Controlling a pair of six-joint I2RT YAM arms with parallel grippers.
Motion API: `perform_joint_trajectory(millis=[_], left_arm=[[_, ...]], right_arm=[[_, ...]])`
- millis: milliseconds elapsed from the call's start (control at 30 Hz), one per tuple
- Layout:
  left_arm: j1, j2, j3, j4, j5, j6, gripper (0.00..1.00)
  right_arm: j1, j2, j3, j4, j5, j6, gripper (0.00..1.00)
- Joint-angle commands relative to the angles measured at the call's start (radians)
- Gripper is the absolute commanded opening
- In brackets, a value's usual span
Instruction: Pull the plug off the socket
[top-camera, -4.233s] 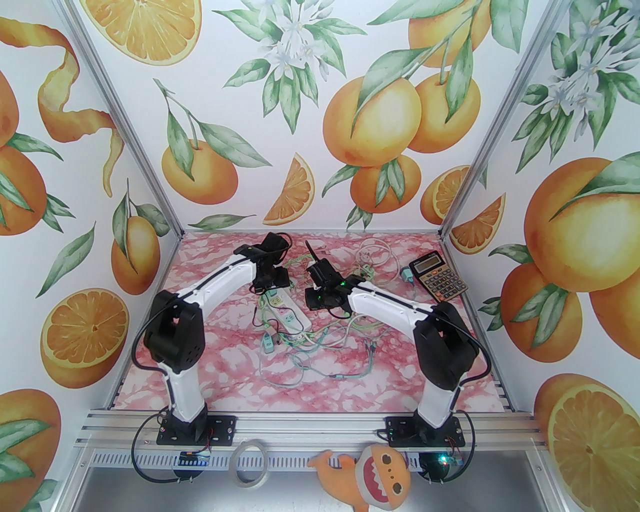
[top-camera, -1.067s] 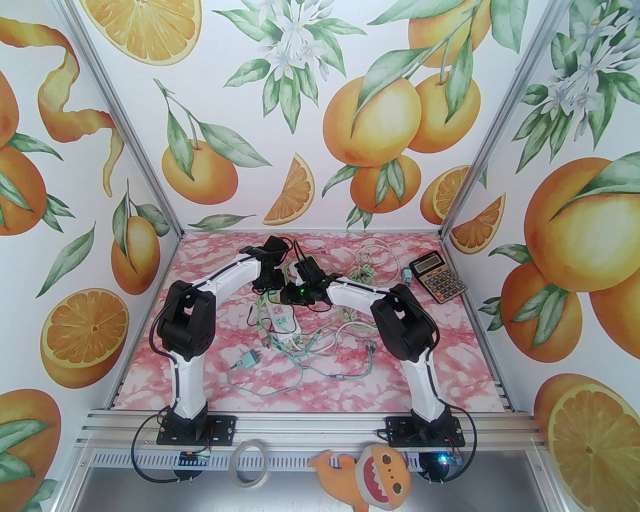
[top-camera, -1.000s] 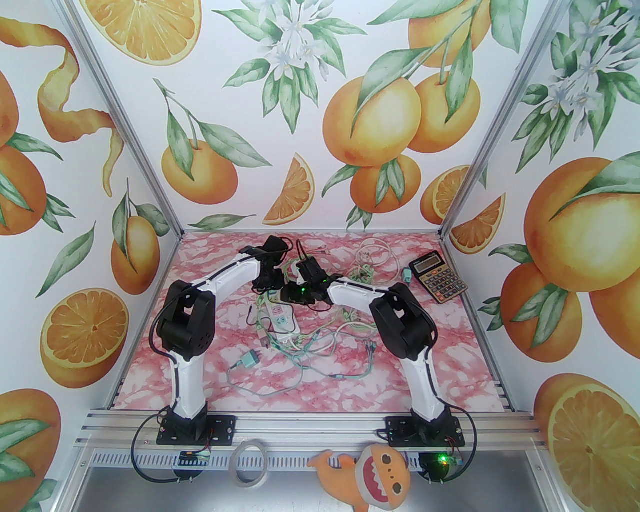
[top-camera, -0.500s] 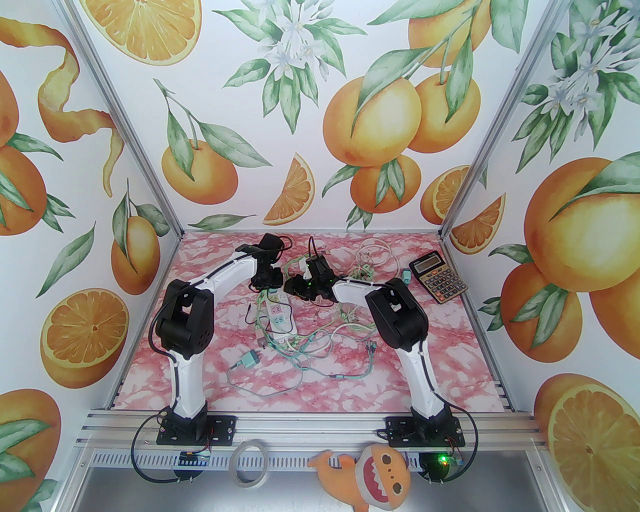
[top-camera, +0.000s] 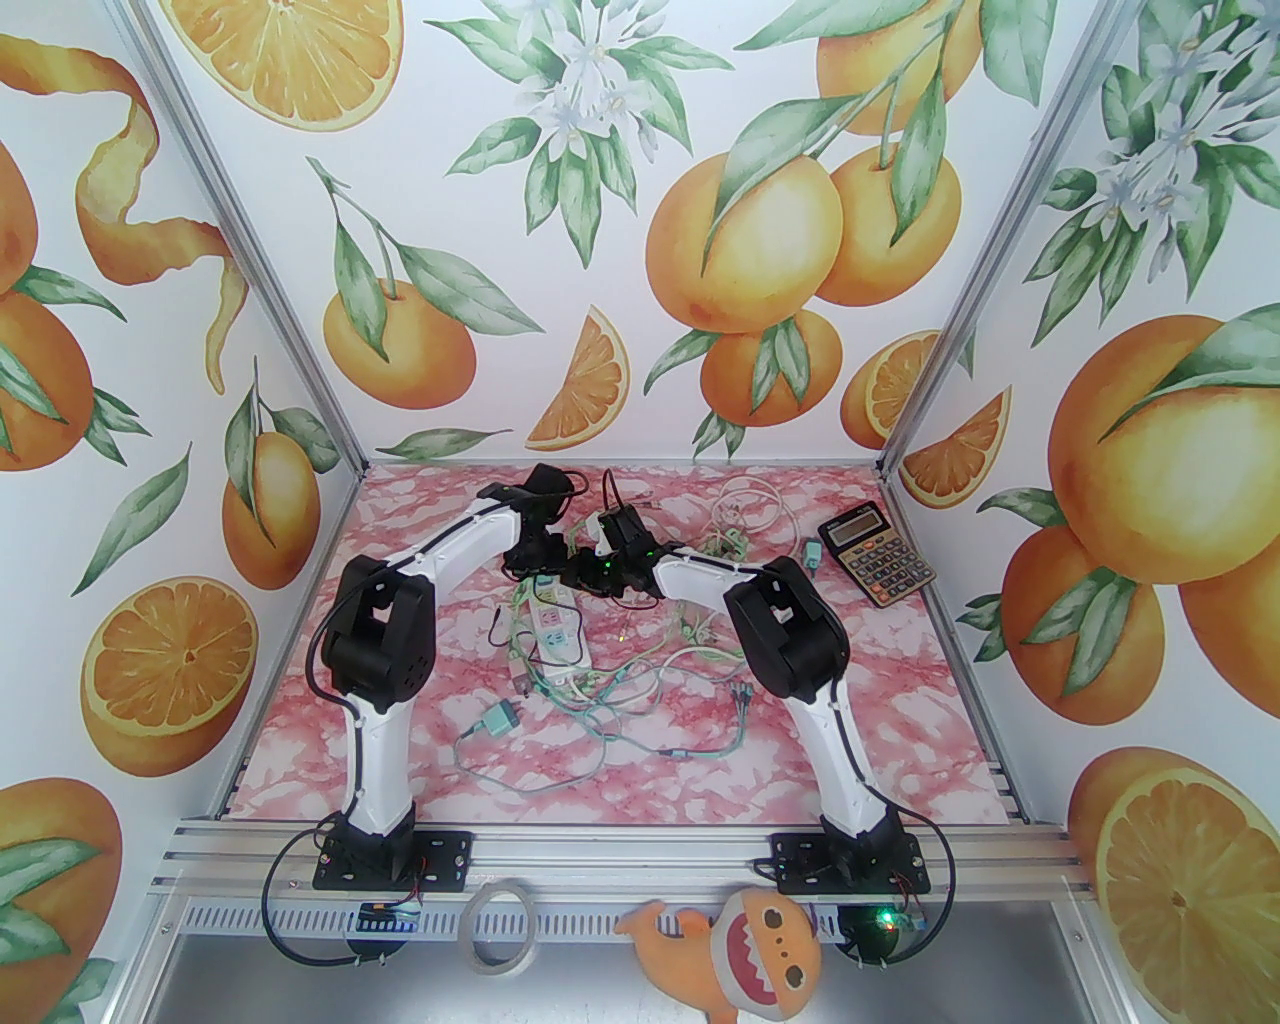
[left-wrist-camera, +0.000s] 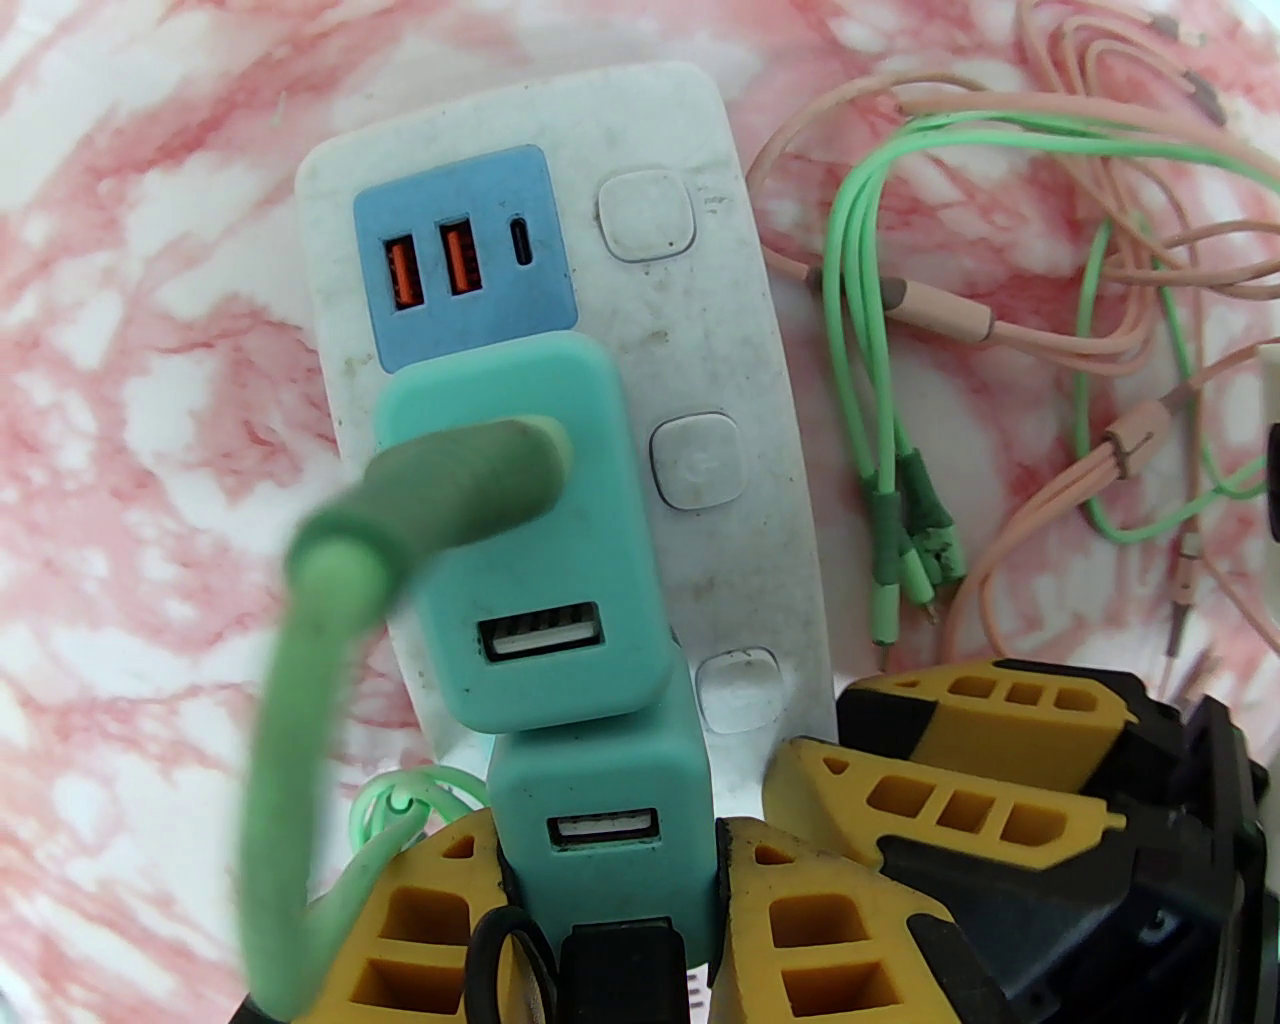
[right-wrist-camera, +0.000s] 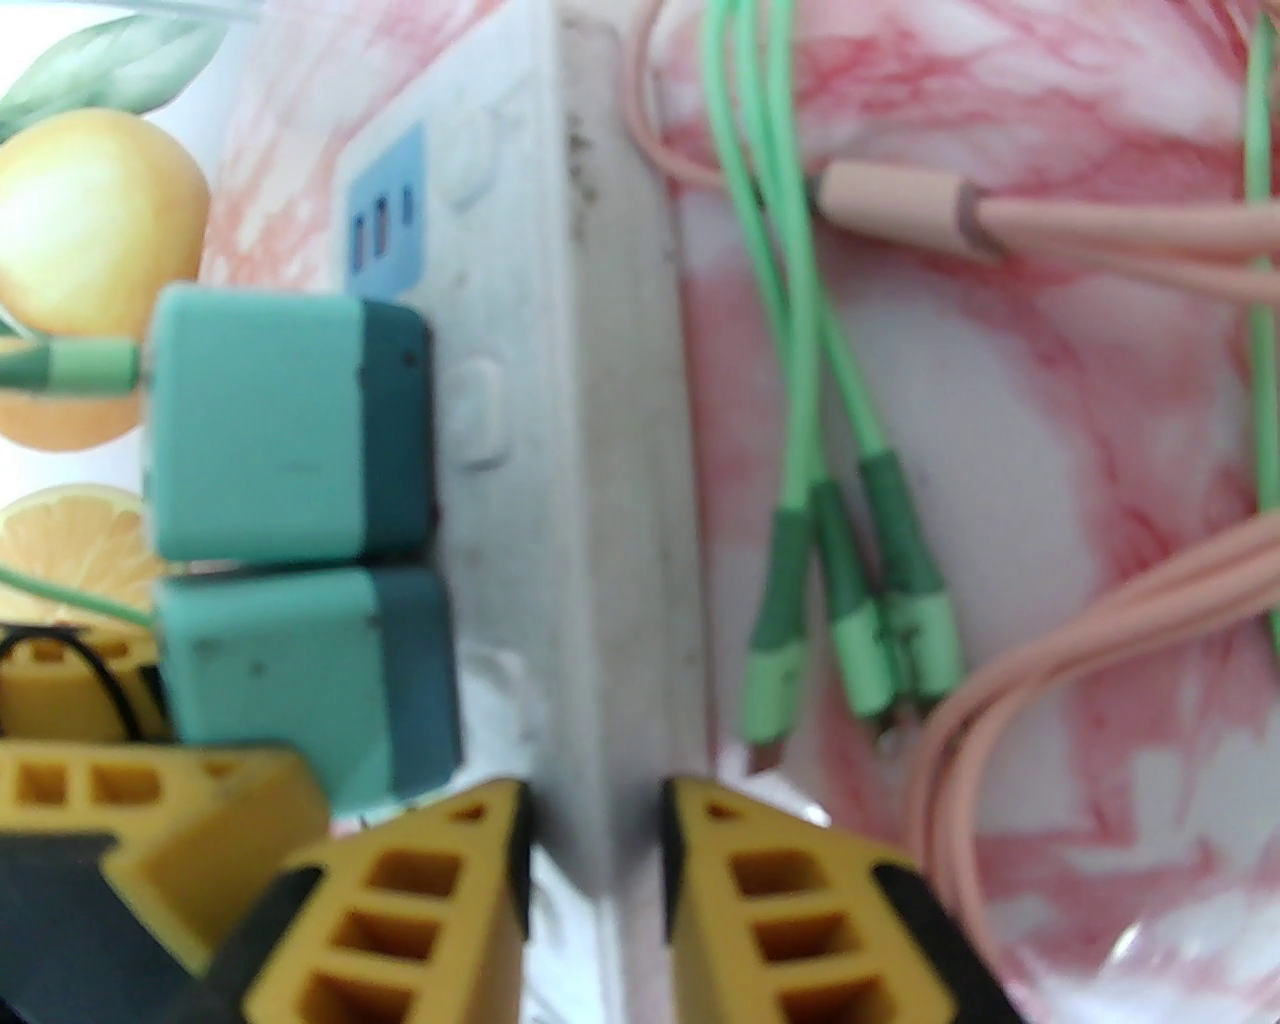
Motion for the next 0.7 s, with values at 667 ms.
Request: perform_joint_trajectory(millis=[667], left_arm=[[0.072, -0.088, -0.011, 0.028, 0.14, -0.067, 0.18]], right_arm=[[0.011, 0.033, -0.032, -0.254, 0.138, -0.056, 0.26]])
